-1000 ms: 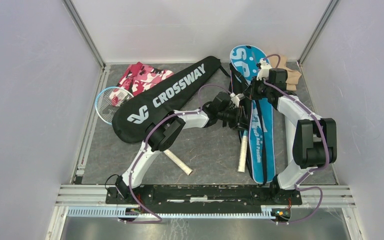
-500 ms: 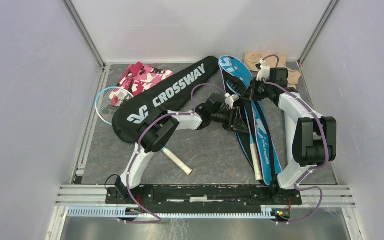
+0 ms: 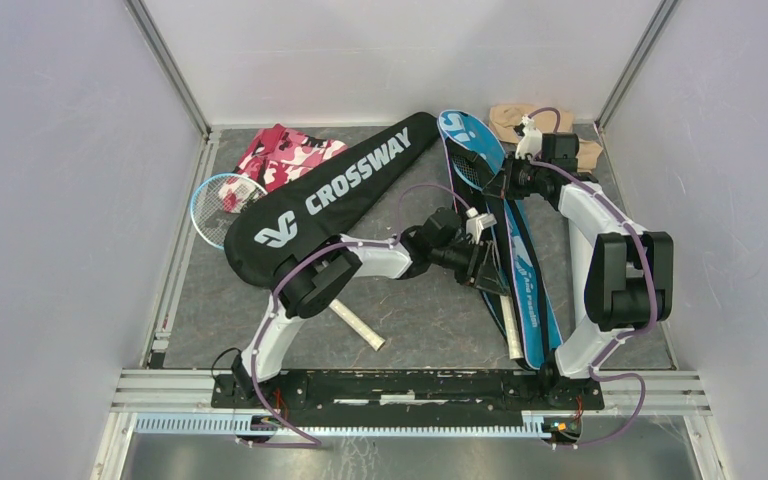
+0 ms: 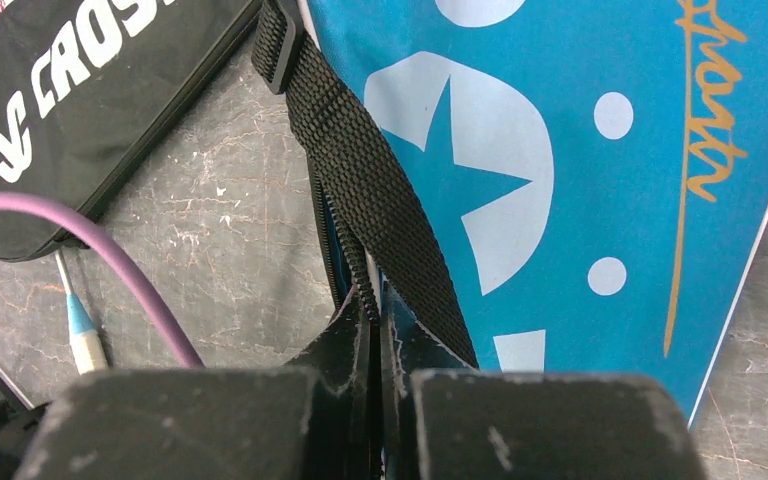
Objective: Pack up the badminton gear
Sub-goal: Place the racket in the racket bag.
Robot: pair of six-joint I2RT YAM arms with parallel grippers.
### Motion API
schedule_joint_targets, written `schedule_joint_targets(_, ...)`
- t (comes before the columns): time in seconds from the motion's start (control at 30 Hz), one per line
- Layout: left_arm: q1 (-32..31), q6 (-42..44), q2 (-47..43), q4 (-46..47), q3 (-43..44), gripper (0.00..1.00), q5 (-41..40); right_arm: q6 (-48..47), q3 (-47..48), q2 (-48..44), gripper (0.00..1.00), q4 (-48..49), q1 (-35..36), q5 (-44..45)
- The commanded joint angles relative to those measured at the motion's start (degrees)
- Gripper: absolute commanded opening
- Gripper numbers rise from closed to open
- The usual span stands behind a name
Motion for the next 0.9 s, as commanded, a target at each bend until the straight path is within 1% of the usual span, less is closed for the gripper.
schedule_joint_targets(0.0, -1.1, 1.3, 0.5, 3.0, 0.1, 0.62, -1.5, 1.0, 3.0, -0.3, 0.00, 2.3, -0.2, -2.4)
schedule_joint_targets(0.23, -2.0, 0.5, 2.8, 0.6, 1.5, 0.60, -5.6, 2.2, 2.0, -0.9, 0.00, 3.5, -0.3, -3.3)
schedule_joint_targets(0.43, -2.6, -2.1, 3.8, 1.2, 1.6, 0.58, -8.0, 4.7, 0.7, -1.8, 0.00, 5.6, -0.3, -3.6)
schedule_joint_targets(0.63, -2.6, -4.7, 5.0, 2.8, 3.4, 0.57, -7.5, 10.9, -2.2, -3.2, 0.00, 10.3, -0.4, -2.9)
schedule_joint_targets(0.87, -2.4, -8.4, 3.9, 5.0, 1.5, 0.57, -8.1, 19.0, -5.7, -5.5, 0.00, 17.9, -0.7, -0.3)
